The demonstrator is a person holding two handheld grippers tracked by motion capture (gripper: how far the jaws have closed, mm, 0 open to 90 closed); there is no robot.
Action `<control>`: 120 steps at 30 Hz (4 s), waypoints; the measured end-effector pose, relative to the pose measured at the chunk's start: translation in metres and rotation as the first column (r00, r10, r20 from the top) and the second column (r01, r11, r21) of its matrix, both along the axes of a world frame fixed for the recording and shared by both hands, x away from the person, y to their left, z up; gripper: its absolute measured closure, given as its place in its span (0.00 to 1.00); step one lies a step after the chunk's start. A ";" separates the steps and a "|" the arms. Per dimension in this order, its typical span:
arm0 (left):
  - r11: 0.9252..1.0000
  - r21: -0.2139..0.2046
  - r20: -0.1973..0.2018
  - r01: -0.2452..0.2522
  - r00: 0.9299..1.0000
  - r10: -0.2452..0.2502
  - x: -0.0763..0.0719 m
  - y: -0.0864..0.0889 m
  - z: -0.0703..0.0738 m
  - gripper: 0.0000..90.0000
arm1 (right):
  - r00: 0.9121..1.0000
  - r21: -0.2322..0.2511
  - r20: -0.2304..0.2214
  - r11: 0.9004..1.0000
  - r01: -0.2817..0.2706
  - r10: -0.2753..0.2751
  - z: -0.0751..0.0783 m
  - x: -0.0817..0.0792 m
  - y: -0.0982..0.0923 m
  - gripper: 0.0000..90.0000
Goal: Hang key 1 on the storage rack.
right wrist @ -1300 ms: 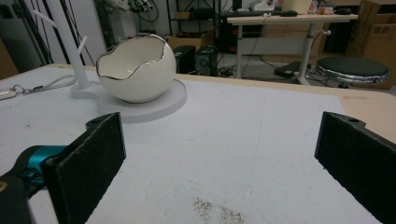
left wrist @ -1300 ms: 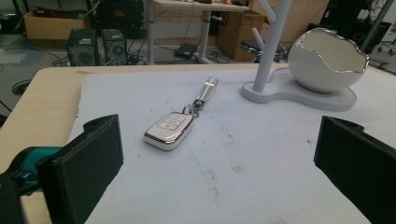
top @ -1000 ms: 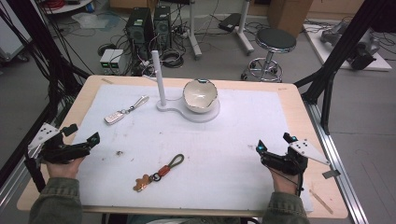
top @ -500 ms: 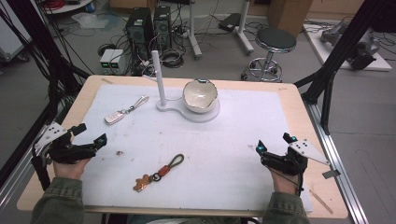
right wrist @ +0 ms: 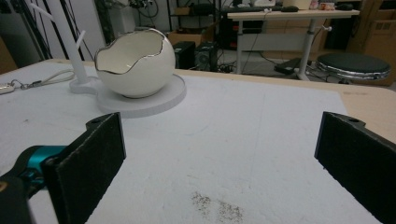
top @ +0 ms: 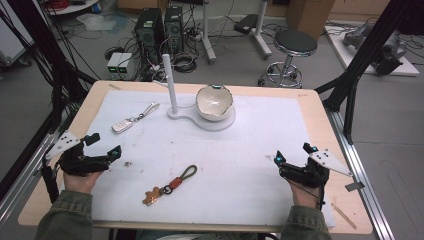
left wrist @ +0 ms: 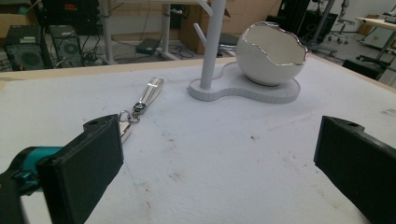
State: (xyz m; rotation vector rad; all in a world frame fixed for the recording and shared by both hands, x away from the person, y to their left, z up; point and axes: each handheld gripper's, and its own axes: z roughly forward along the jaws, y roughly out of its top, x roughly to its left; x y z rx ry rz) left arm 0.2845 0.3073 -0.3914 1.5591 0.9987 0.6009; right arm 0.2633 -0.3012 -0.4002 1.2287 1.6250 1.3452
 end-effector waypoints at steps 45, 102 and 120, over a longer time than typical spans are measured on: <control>0.960 0.123 -0.097 0.251 0.966 -0.240 -0.002 -0.075 -0.001 0.02 | 1.000 -0.006 -0.004 1.000 -0.007 0.007 0.000 0.000 0.000 0.01; 0.786 0.338 -0.412 0.518 0.832 -0.371 -0.001 -0.160 -0.030 0.07 | 1.000 -0.018 -0.001 1.000 -0.019 0.019 0.000 0.000 0.002 0.01; 0.727 0.372 -0.441 0.577 0.799 -0.409 -0.003 -0.165 -0.035 0.64 | 1.000 -0.016 -0.002 1.000 -0.015 0.015 0.000 -0.001 0.002 0.01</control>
